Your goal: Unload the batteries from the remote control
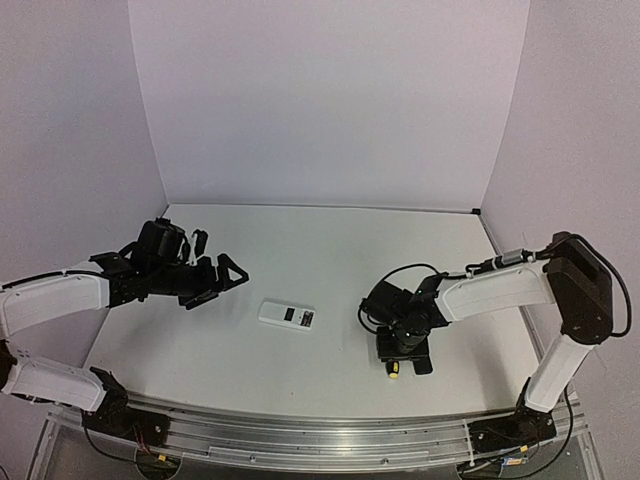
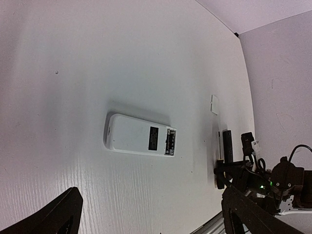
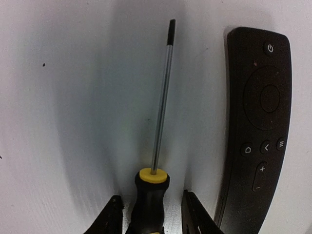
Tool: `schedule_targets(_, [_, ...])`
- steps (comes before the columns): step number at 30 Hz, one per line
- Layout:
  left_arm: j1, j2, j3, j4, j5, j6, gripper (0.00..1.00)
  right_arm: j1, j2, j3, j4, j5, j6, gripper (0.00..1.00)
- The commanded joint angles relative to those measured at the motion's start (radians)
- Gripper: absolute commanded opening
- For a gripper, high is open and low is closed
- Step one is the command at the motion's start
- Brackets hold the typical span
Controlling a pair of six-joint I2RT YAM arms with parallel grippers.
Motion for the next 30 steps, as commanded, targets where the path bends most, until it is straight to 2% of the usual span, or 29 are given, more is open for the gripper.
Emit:
schedule_targets(1, [0.000, -0.017, 0.007, 0.064, 0.024, -0.013, 1.00, 0.001, 0.006, -0.042, 0.028, -0.016, 0.018, 0.29])
schedule_targets(5, [0.000, -0.008, 0.015, 0.072, 0.046, -0.009, 1.00, 0.008, -0.024, -0.046, 0.029, -0.024, -0.019, 0.07])
schedule_targets(8, [0.000, -0.002, 0.014, 0.095, 0.096, 0.001, 1.00, 0.010, -0.083, -0.029, 0.027, -0.044, -0.110, 0.00])
schedule_targets(12, [0.000, 0.028, 0.023, 0.143, 0.230, 0.038, 1.00, 0.013, -0.190, -0.015, 0.036, -0.176, -0.345, 0.00])
schedule_targets(15, [-0.005, 0.070, 0.017, 0.253, 0.441, 0.077, 1.00, 0.018, -0.272, -0.017, 0.043, -0.443, -0.561, 0.00])
schedule_targets(18, [-0.025, 0.127, 0.011, 0.375, 0.652, 0.116, 0.99, 0.018, -0.324, -0.005, 0.043, -0.682, -0.649, 0.00])
schedule_targets(21, [-0.082, 0.201, 0.036, 0.429, 0.744, 0.148, 1.00, 0.021, -0.353, 0.017, 0.045, -0.868, -0.687, 0.00])
schedule_targets(25, [-0.178, 0.283, 0.101, 0.444, 0.793, 0.195, 0.98, 0.023, -0.359, 0.043, 0.044, -0.953, -0.717, 0.00])
schedule_targets(30, [-0.209, 0.357, 0.128, 0.517, 0.863, 0.114, 0.83, 0.025, -0.367, 0.055, 0.044, -0.933, -0.751, 0.00])
